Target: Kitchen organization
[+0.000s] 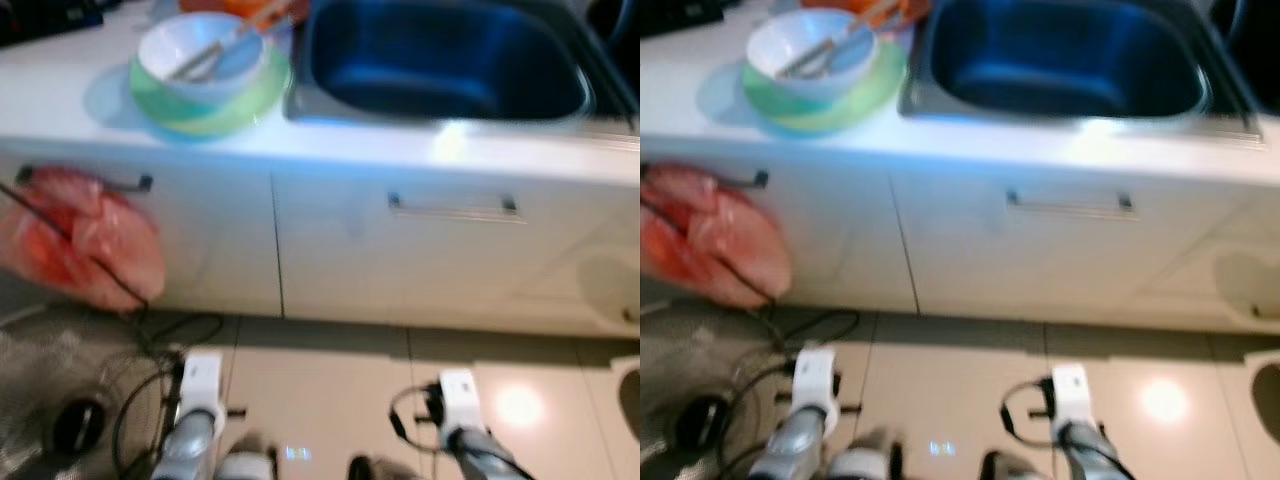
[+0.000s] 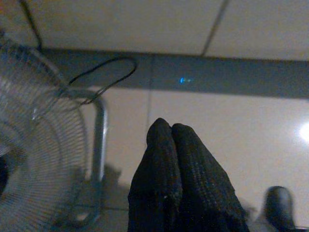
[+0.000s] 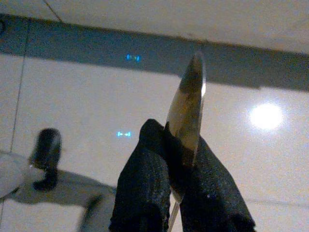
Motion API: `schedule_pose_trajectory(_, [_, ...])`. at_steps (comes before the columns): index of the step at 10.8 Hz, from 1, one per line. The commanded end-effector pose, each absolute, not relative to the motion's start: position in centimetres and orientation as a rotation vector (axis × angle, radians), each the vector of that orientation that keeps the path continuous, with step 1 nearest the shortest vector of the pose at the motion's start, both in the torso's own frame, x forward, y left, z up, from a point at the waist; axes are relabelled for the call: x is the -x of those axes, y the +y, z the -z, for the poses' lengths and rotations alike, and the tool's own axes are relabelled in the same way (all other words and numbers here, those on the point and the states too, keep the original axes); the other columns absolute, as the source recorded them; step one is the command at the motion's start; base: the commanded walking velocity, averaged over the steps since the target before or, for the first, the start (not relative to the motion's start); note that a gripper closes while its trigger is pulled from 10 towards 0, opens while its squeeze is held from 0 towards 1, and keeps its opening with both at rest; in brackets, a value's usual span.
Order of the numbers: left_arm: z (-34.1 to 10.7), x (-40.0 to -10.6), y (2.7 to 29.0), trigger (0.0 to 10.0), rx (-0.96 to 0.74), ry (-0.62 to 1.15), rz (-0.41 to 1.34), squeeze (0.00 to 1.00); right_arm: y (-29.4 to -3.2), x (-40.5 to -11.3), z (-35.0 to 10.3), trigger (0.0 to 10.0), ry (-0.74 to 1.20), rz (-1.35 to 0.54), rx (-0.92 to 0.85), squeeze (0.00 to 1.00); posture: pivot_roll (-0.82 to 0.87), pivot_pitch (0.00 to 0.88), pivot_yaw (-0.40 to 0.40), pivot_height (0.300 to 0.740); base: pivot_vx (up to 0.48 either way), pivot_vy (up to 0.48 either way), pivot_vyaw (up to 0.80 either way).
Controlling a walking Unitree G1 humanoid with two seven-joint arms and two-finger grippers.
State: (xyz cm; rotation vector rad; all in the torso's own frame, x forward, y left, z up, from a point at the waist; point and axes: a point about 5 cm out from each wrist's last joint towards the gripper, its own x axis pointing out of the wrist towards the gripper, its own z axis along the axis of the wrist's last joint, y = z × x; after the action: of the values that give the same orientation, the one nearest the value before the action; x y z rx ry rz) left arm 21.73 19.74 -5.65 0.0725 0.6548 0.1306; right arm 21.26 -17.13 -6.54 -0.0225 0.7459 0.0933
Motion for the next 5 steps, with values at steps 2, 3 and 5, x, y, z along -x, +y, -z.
schedule_pose_trajectory(2, [6.39,-20.56,19.86,10.0,-0.060,0.697,-0.137,0.00,-16.72,-20.49,7.04,10.0,0.775,-0.105,0.017,0.00,0.17,0.239,-0.042,0.740,0.191,0.000,0.00])
schedule_pose_trajectory(3, [6.40,-20.55,19.82,10.0,-0.057,0.697,-0.138,0.00,-16.69,-20.43,7.07,10.0,0.778,-0.107,0.018,0.00,0.17,0.239,-0.042,0.740,0.000,0.000,0.00])
schedule_pose_trajectory(5, [6.34,-20.61,19.77,10.0,-0.056,0.690,-0.137,0.00,-16.69,-20.40,7.10,10.0,0.780,-0.107,0.020,0.00,0.17,0.237,-0.043,0.740,0.000,0.000,0.00])
